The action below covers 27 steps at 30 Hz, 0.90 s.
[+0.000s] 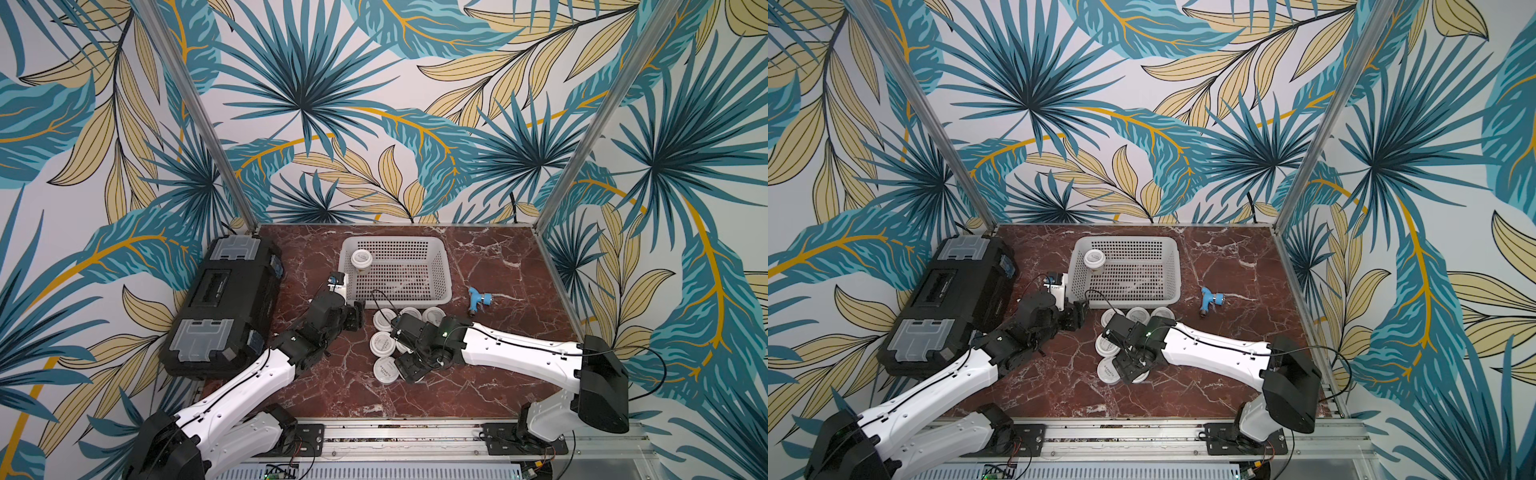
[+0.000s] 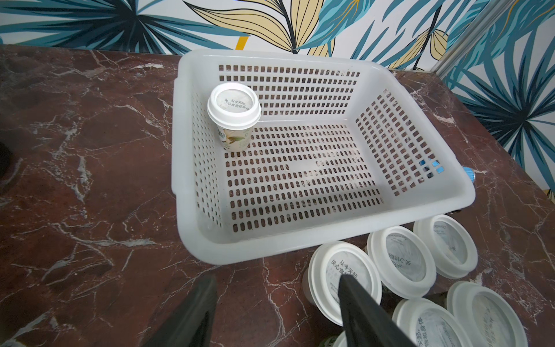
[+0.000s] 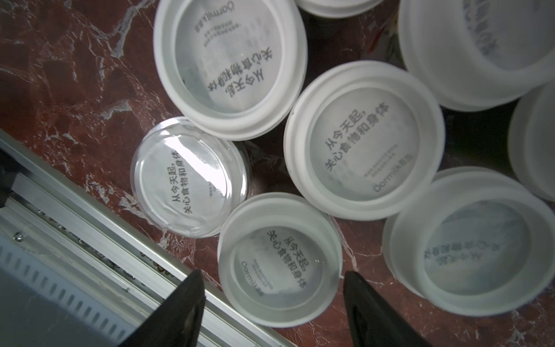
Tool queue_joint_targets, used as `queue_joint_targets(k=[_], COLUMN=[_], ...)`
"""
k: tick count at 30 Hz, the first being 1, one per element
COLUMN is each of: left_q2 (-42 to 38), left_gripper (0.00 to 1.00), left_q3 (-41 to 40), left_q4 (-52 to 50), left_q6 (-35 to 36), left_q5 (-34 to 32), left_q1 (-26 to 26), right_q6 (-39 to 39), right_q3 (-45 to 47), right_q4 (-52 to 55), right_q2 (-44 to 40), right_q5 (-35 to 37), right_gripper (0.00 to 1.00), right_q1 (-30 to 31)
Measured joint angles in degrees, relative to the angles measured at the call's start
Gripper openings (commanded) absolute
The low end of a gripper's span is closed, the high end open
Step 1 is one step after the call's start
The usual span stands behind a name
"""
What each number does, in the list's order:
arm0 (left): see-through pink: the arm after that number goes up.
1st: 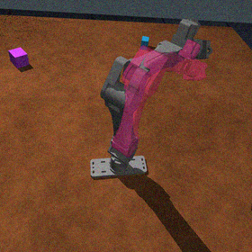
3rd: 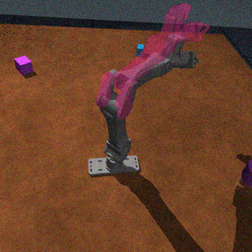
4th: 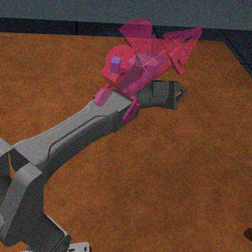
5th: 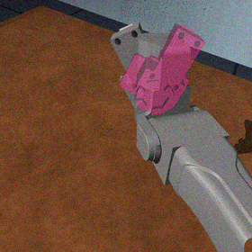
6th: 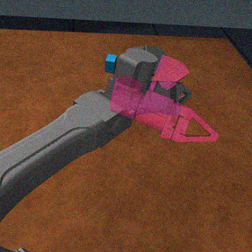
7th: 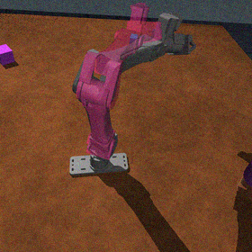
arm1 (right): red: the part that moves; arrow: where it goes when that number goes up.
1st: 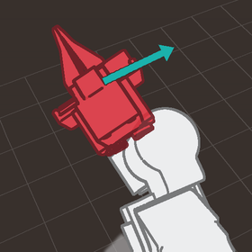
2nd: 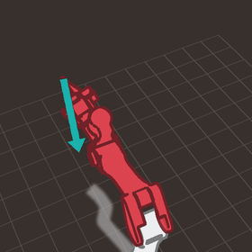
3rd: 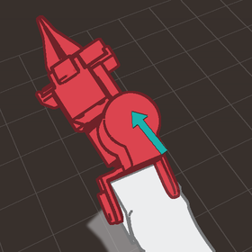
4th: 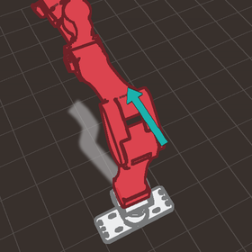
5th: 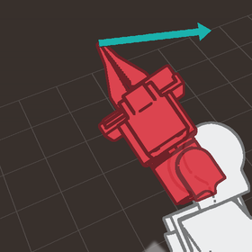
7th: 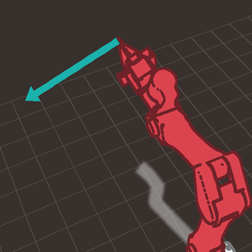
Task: Put the yogurt in the basket
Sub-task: Pick up the yogurt from the center of the board.
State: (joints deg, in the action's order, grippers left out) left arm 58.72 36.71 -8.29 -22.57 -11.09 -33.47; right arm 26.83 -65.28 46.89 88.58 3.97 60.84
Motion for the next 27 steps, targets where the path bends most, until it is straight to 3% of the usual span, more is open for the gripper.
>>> queue_joint_targets(k=[27], left_q2=[0.00], left_gripper=[0.68], left_q3=[-0.04], left_q4=[0.02], left_q6=[-0.02], left_q5=[0.66], left_q1=[0.33], right_q6=[1.09], right_q3=[1.70], right_q4=[-0.76], right_q2=[-1.42], right_q5=[-2.95], right_gripper=[0.81], right_q1=[-2.25])
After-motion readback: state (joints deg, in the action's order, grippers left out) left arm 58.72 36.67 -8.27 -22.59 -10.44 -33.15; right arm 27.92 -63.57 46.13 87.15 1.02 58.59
